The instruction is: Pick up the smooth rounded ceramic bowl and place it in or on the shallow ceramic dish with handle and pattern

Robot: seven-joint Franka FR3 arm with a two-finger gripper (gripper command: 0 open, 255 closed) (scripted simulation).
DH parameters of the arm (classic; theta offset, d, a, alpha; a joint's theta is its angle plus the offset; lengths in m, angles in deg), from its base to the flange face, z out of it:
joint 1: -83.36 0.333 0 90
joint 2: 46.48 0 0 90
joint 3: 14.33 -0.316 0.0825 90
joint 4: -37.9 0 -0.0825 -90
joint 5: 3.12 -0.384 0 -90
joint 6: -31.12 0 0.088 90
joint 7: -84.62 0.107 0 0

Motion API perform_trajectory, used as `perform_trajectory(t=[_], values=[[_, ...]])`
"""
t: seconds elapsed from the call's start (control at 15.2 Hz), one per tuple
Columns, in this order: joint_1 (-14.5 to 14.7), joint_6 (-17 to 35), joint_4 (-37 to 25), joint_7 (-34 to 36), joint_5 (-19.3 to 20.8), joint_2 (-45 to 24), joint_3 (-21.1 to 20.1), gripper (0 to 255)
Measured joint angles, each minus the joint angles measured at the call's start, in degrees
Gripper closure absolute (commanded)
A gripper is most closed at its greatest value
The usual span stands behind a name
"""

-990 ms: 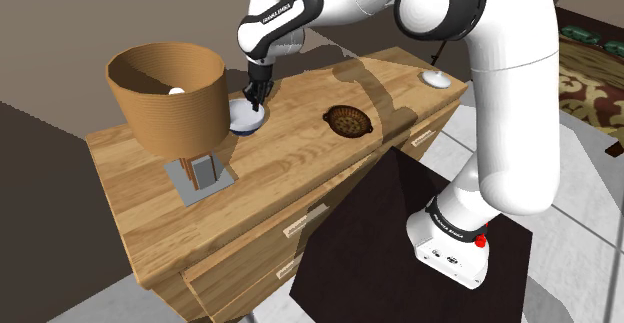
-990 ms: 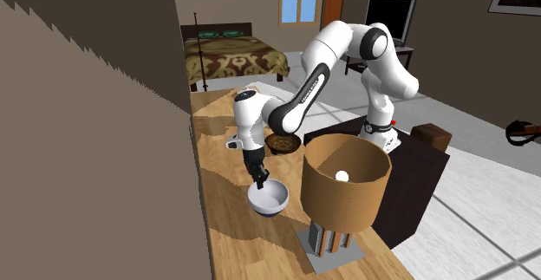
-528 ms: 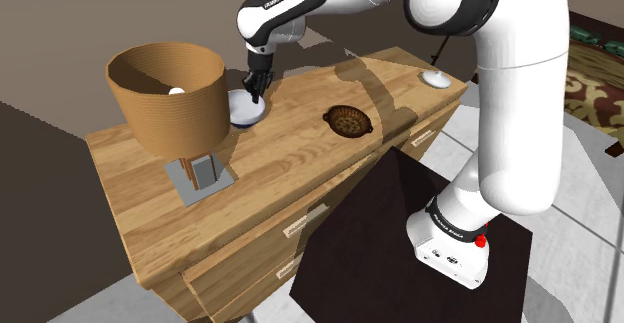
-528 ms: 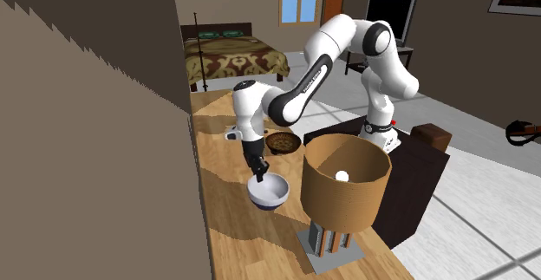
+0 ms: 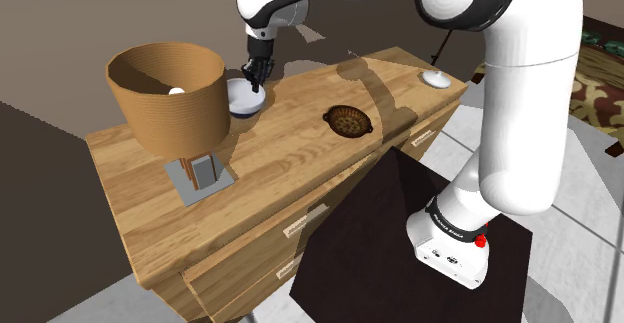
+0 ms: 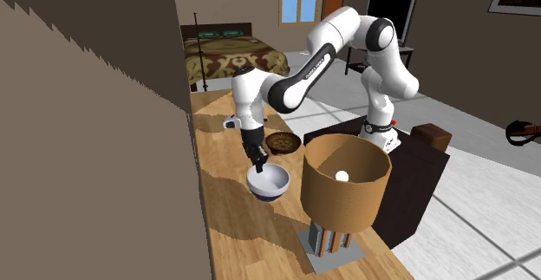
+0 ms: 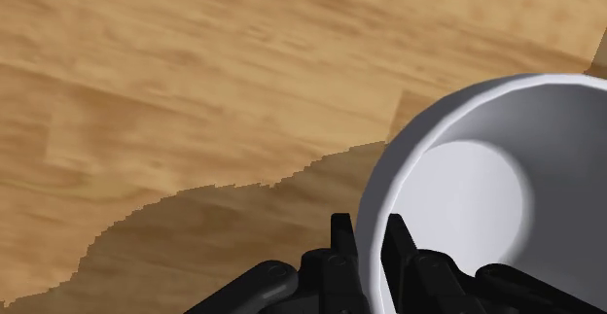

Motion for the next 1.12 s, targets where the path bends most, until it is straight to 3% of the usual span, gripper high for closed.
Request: perform_trajectory(t=[0.46,1.12], values=[[0.10,-4.06,-1.94,0.71,0.38,2.16,0.13,255],[-5.07,-0.35,16.00,-7.96,0.25,15.31,2.92,255]])
